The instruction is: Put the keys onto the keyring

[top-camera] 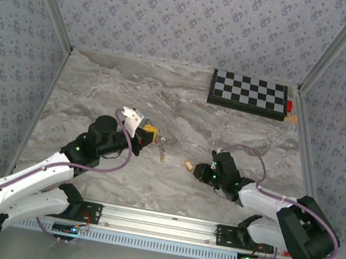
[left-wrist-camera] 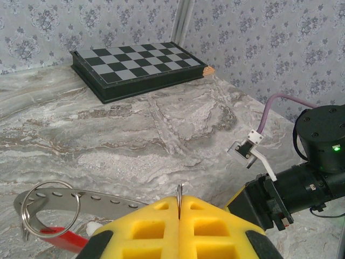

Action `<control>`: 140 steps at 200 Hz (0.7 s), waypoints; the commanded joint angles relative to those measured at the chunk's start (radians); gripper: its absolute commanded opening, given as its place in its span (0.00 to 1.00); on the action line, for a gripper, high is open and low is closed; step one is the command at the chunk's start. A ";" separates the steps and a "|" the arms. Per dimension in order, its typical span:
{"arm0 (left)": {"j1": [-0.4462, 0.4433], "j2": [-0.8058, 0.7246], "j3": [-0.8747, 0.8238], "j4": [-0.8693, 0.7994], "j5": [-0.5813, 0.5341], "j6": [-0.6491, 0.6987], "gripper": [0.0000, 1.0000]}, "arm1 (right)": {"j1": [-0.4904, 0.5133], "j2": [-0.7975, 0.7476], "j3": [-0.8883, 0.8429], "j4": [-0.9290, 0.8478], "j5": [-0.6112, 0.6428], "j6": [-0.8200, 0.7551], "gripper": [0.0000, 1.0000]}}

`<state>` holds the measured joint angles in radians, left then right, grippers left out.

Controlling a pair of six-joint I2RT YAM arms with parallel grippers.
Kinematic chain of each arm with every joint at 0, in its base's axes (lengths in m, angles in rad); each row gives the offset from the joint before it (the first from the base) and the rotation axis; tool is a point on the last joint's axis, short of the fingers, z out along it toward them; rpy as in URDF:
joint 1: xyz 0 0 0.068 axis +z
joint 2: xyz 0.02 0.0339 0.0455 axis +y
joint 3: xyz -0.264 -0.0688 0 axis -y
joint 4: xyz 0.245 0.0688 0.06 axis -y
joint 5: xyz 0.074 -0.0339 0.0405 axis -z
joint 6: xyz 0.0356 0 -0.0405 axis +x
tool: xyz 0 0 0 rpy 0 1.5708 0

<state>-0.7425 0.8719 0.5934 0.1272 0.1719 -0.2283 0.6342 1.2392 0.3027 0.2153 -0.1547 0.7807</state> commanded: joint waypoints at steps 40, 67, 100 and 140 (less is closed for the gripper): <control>-0.010 -0.007 0.009 0.034 0.023 -0.003 0.00 | 0.054 -0.009 0.063 -0.070 0.014 -0.042 0.29; -0.010 -0.004 0.009 0.034 0.023 -0.003 0.00 | 0.064 0.004 0.077 -0.076 0.014 -0.048 0.30; -0.010 -0.005 0.009 0.034 0.021 -0.003 0.00 | 0.068 0.023 0.089 -0.081 0.017 -0.054 0.30; -0.009 -0.004 0.009 0.032 0.022 -0.002 0.00 | 0.068 0.016 0.084 -0.094 0.041 -0.058 0.30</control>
<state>-0.7429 0.8722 0.5934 0.1272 0.1719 -0.2283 0.6964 1.2606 0.3672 0.1516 -0.1421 0.7403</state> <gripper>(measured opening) 0.045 0.299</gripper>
